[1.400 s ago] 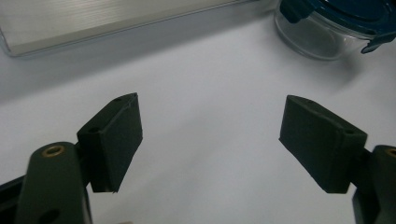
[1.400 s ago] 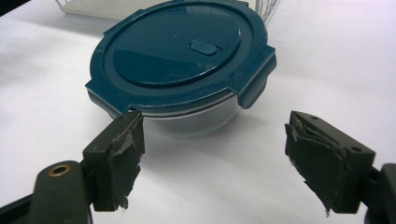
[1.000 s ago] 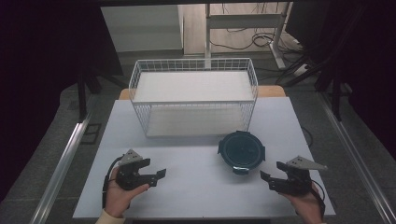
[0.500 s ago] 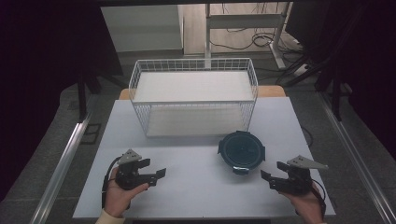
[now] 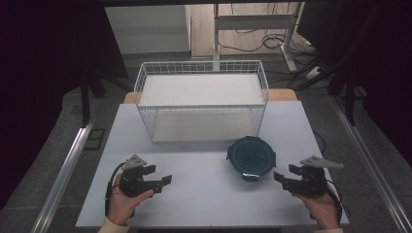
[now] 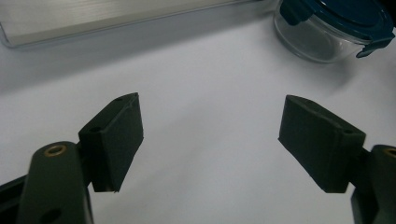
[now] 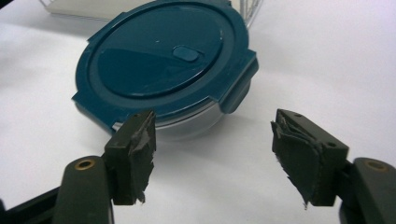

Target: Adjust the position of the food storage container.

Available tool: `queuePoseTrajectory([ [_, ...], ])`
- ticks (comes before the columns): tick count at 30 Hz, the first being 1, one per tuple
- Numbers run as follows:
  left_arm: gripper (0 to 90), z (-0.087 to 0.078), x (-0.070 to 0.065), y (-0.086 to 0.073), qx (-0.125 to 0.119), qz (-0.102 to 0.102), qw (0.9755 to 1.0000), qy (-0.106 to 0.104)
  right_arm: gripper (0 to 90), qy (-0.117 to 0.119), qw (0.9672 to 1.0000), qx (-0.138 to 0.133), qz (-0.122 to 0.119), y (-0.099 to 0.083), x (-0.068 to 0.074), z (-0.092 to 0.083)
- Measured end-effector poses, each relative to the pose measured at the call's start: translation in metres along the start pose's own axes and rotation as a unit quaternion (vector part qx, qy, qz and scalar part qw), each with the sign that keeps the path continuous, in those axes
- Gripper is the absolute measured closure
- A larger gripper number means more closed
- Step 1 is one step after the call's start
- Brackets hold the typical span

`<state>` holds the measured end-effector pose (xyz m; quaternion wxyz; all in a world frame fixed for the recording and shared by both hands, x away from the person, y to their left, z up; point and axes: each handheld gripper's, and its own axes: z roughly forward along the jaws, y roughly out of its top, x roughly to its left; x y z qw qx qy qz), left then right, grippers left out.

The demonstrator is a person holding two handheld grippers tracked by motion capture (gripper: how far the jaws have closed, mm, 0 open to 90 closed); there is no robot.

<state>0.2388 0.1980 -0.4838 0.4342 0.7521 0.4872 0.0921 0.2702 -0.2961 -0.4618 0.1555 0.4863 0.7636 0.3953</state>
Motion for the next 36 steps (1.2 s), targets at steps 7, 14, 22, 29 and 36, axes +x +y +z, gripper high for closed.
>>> queuePoseTrajectory([
  [7,21.0,-0.003,0.004,0.0,0.001,-0.001,1.0,0.001,38.4,-0.013,0.9997,0.02,0.004,0.032,-0.005,0.0],
  [14,21.0,0.0,0.005,-0.001,0.007,-0.001,1.0,-0.002,51.2,-0.025,0.9983,0.052,-0.005,0.067,-0.015,0.017],
  [22,21.0,0.004,0.006,-0.003,0.017,0.001,0.9998,-0.003,82.0,-0.037,0.9958,0.084,-0.004,0.1,-0.034,0.048],
  [29,21.5,0.005,0.008,-0.003,0.021,0.0,0.9998,-0.006,89.4,-0.048,0.993,0.108,-0.008,0.114,-0.045,0.07],
  [36,21.8,0.004,0.007,-0.003,0.019,0.003,0.9998,-0.007,89.6,-0.05,0.991,0.123,-0.021,0.114,-0.047,0.091],
])
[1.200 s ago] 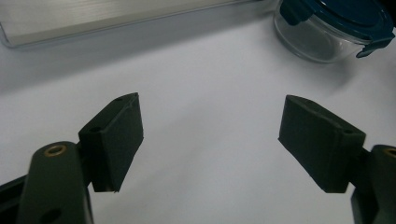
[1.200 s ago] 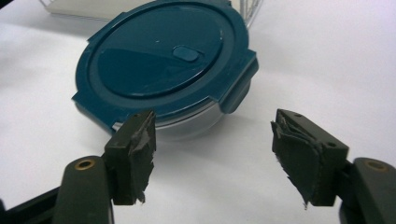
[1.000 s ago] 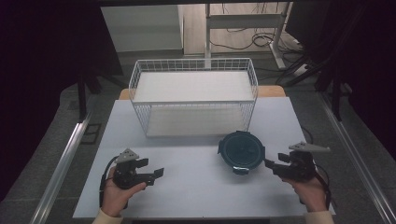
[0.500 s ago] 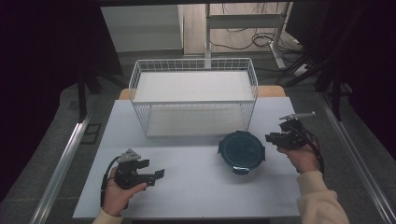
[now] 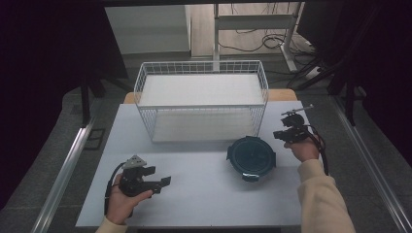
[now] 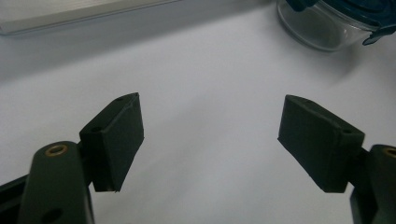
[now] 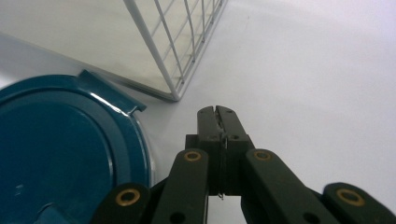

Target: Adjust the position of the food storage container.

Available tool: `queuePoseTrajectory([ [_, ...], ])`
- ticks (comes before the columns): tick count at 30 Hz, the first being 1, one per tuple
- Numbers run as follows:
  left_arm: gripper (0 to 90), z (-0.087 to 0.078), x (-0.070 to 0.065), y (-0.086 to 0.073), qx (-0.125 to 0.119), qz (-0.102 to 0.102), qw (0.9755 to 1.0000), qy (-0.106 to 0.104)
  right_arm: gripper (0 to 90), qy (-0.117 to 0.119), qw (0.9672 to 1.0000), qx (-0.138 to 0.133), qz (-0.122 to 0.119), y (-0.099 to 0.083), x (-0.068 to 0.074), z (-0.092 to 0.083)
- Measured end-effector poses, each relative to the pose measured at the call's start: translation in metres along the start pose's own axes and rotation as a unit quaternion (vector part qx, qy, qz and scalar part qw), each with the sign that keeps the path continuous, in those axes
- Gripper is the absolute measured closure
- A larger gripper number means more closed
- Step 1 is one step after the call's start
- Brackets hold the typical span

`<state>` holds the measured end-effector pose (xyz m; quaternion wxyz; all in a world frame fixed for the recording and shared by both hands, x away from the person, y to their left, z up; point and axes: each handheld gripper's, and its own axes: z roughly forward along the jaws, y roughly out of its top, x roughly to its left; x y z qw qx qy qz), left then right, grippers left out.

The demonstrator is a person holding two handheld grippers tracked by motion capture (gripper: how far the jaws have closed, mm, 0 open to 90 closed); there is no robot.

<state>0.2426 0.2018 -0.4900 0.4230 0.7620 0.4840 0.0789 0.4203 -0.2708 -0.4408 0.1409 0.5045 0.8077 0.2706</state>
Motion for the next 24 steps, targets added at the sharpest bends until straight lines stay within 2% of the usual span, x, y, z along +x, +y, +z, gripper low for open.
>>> queuePoseTrajectory([
  [6,21.9,0.002,0.002,-0.001,0.006,0.0,1.0,0.001,89.7,0.004,0.9998,0.014,-0.012,0.001,0.004,0.014],
  [13,22.6,0.003,0.003,-0.001,0.006,0.0,1.0,0.003,89.8,0.007,0.9982,0.04,-0.044,-0.002,0.021,0.026],
  [15,22.7,0.003,0.003,-0.001,0.005,0.0,1.0,0.003,90.0,-0.006,0.9977,0.04,-0.055,-0.003,0.026,0.027],
  [24,22.6,0.008,0.0,0.0,0.012,0.003,0.9999,-0.003,90.0,-0.016,0.9972,0.043,-0.059,-0.002,0.034,0.027],
])
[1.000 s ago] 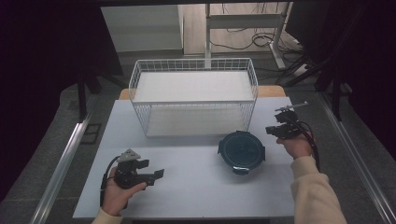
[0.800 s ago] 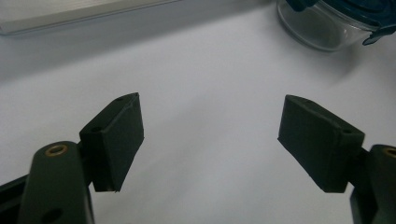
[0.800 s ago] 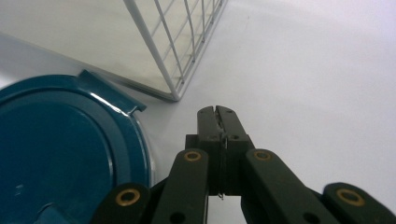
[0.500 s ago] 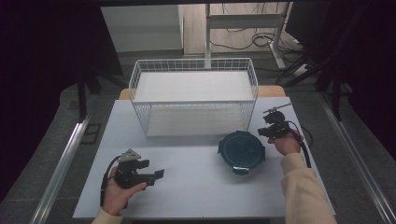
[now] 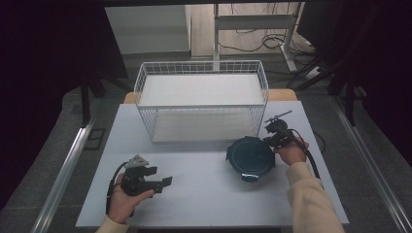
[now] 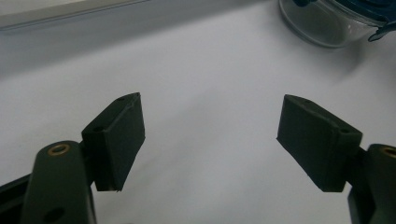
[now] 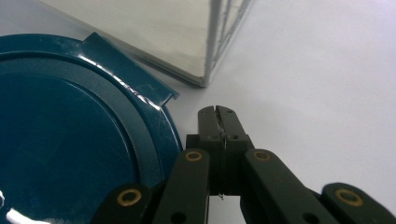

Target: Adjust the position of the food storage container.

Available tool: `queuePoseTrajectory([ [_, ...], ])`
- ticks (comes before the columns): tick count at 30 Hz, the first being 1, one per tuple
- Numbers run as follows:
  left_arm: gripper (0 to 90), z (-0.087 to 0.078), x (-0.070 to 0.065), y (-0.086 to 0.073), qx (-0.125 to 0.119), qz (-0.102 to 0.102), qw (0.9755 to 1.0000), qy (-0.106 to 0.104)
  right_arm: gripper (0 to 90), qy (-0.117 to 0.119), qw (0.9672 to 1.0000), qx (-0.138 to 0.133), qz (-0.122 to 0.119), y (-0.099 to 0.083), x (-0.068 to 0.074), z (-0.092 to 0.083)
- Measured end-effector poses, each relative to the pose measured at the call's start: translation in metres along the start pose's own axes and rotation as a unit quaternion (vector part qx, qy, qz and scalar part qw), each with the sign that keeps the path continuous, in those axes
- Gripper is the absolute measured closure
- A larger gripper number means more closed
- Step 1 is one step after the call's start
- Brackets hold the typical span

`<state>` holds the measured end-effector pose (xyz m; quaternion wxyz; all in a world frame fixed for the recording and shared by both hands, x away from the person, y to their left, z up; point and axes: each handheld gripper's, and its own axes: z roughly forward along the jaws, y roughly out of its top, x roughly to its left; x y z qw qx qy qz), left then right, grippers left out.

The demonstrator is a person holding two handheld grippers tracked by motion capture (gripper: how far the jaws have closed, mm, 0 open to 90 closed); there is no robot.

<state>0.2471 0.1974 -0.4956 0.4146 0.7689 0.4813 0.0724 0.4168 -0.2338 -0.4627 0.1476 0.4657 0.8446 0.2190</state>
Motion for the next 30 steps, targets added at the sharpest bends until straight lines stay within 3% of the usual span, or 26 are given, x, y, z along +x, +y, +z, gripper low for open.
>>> queuePoseTrajectory([
  [16,22.7,0.0,-0.001,0.0,0.002,0.003,1.0,0.0,90.0,0.008,0.9987,0.02,-0.046,-0.007,0.036,0.001],
  [30,23.1,-0.003,-0.003,0.0,-0.002,0.004,1.0,0.0,90.0,0.032,0.9959,0.021,-0.082,-0.005,0.074,0.005],
])
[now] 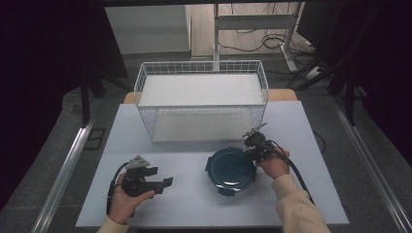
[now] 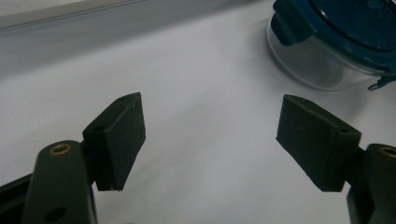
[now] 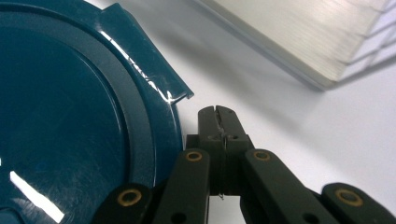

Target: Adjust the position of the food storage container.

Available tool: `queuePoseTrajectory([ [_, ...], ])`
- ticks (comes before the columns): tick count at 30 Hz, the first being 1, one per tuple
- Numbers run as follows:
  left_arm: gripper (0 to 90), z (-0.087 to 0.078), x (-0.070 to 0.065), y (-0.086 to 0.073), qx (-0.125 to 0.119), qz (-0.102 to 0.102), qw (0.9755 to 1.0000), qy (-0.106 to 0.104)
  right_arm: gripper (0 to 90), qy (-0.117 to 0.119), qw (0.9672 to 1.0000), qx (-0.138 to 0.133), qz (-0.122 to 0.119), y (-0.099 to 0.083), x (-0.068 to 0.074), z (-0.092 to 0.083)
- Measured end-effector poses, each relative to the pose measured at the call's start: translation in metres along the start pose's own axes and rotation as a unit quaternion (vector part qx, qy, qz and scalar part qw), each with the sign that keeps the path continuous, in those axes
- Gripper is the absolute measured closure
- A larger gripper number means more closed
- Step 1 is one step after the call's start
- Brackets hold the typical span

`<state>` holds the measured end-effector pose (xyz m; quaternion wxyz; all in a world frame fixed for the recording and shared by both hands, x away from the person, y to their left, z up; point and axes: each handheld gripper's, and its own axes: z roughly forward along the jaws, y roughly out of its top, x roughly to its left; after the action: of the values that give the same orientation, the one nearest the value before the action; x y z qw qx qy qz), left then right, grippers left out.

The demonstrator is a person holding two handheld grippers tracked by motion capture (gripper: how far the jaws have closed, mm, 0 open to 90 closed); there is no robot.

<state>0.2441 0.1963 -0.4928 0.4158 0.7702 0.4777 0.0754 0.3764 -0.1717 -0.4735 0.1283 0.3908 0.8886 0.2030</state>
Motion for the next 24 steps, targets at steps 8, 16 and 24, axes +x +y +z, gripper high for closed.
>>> queuePoseTrajectory([
  [8,23.1,0.001,0.003,0.0,0.002,-0.002,1.0,0.0,90.0,0.012,0.9996,0.0,-0.025,0.006,0.022,0.003],
  [16,23.1,0.0,0.002,0.0,-0.001,-0.004,1.0,0.0,90.0,0.03,0.9982,-0.008,-0.05,0.013,0.044,0.007],
  [24,23.1,0.0,0.001,0.0,0.001,-0.003,1.0,0.001,90.0,0.053,0.9954,-0.023,-0.077,0.019,0.065,0.013],
])
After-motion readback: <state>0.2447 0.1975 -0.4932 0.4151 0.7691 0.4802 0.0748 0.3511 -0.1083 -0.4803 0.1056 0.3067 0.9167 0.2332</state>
